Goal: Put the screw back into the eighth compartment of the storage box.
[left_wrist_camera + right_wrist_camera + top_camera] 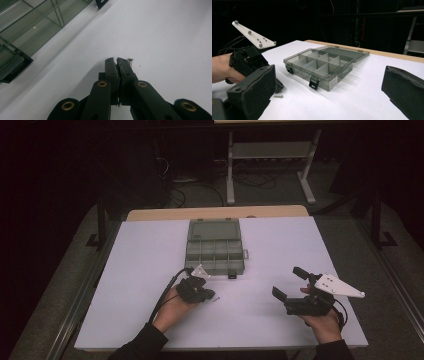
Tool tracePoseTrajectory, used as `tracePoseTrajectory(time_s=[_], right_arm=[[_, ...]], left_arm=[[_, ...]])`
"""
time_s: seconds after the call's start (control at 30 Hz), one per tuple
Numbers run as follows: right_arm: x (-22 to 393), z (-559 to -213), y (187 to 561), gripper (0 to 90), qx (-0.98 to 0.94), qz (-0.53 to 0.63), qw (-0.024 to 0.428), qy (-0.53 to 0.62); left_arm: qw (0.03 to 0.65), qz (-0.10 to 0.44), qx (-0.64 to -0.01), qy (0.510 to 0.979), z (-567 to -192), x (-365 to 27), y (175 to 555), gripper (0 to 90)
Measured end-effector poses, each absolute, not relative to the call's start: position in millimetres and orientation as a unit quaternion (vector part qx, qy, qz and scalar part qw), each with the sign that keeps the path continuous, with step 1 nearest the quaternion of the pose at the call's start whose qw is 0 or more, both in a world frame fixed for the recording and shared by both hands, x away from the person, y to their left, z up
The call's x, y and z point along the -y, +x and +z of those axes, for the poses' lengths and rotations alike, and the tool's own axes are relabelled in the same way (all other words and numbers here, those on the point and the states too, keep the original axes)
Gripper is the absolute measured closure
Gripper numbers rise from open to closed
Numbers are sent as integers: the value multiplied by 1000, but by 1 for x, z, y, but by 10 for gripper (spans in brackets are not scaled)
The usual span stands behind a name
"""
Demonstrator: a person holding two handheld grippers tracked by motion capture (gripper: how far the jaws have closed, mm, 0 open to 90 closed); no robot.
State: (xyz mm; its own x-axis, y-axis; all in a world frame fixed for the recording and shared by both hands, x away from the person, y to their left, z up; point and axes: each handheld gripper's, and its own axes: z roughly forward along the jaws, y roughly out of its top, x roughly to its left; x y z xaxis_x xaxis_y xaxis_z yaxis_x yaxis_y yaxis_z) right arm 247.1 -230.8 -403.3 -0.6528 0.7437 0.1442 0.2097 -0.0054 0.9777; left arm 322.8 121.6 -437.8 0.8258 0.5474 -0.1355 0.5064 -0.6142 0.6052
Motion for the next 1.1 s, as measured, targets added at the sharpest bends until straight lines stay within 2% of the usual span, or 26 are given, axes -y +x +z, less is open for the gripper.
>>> tracePoseTrajectory(time_s=[0.37,0.6,1.1], right_arm=[[231,-403,247,0,-671,614,217,356],[231,-403,247,0,-670,614,218,356],[231,-403,247,0,-669,614,216,357]], left_arm=[[335,23,-282,899,-425,-124,320,883],[361,24,-285,888,-412,-126,321,882],[381,23,-279,881,-384,-118,339,883]])
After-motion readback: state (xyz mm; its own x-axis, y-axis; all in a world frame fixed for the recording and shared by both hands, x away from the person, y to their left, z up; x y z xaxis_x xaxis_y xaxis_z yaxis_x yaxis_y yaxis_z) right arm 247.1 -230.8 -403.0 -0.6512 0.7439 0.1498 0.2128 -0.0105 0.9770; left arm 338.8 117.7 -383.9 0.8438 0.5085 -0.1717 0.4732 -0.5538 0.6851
